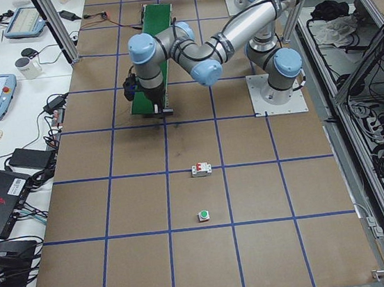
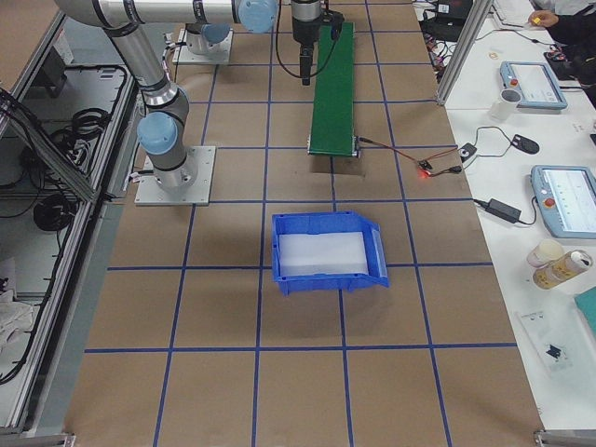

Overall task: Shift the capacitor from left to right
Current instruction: 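Lift the capacitor and carry it over the conveyor's near end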

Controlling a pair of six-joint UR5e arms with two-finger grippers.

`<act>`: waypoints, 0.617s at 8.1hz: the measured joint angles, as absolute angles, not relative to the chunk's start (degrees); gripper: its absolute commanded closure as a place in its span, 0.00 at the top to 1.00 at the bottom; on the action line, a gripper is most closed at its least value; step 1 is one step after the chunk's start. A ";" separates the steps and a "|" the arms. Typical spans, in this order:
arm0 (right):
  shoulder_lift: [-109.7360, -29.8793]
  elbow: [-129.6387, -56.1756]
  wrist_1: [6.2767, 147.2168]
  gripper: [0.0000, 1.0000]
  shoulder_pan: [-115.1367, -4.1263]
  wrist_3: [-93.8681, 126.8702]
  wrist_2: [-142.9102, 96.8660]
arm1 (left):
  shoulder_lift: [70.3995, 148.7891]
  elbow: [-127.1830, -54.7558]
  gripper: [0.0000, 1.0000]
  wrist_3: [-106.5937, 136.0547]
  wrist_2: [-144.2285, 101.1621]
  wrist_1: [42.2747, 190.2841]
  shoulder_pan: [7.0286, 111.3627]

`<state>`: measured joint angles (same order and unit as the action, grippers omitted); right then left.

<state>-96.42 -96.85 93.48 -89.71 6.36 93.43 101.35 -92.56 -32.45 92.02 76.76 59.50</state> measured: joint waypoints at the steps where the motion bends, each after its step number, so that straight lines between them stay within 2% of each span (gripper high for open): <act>1: -96.42 -96.85 93.49 1.00 -89.72 6.34 93.43 | 101.54 -92.72 0.00 -24.45 91.96 76.70 65.72; 3: -96.42 -96.85 93.45 1.00 -89.73 6.33 93.43 | 102.36 -94.20 0.00 -15.13 91.65 76.07 73.29; 5: -96.42 -96.86 93.43 1.00 -89.74 6.33 93.43 | 105.54 -95.29 0.00 -13.79 89.84 72.52 75.20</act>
<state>-96.42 -96.86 93.43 -89.74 6.33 93.43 105.54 -95.29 -13.79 89.84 72.52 75.20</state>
